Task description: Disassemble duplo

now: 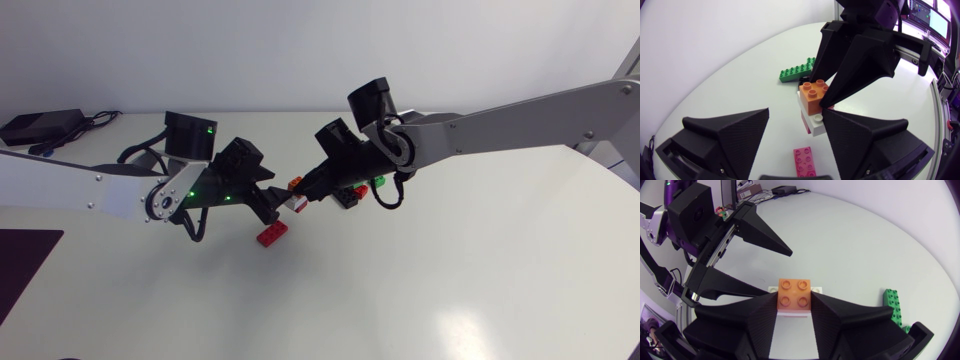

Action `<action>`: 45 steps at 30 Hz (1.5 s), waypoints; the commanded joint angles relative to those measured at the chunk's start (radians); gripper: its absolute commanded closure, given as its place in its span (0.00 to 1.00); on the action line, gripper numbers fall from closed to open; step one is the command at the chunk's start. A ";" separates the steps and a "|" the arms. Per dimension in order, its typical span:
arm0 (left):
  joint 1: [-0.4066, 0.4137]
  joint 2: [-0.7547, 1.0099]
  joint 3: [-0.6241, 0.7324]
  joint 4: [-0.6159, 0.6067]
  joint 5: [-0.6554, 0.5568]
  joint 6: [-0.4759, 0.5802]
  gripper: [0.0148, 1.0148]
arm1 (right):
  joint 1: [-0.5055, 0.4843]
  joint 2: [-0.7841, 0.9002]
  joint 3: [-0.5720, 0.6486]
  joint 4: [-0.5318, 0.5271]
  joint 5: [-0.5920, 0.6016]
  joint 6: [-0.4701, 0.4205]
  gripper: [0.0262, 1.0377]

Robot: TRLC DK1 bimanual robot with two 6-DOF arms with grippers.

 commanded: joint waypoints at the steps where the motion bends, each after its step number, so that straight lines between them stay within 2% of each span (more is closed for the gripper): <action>1: 0.004 0.026 -0.013 -0.020 -0.024 -0.007 0.27 | -0.013 -0.048 -0.011 0.008 -0.037 0.041 0.69; 7: 0.004 0.027 -0.013 -0.020 -0.024 -0.007 0.27 | -0.027 -0.040 -0.005 0.008 -0.066 0.061 0.69; 15: 0.002 0.029 -0.011 -0.020 -0.024 -0.007 0.27 | -0.029 -0.040 -0.008 0.020 -0.047 0.049 0.69; 23: 0.002 0.027 -0.013 -0.020 -0.024 -0.007 0.27 | -0.018 0.006 0.004 0.023 0.124 -0.042 0.69; 27: 0.002 0.026 -0.013 -0.020 -0.024 -0.007 0.27 | -0.026 0.076 0.041 0.017 0.158 -0.050 0.68; 35: 0.004 0.020 -0.016 -0.020 -0.024 -0.007 0.27 | -0.053 0.191 0.103 0.011 0.173 -0.051 0.58; 43: 0.004 0.004 -0.022 -0.020 -0.024 -0.004 0.27 | -0.069 0.276 0.159 -0.016 0.187 -0.054 0.57; 45: 0.004 0.004 -0.022 -0.020 -0.024 -0.004 0.27 | -0.072 0.282 0.162 -0.018 0.189 -0.062 0.49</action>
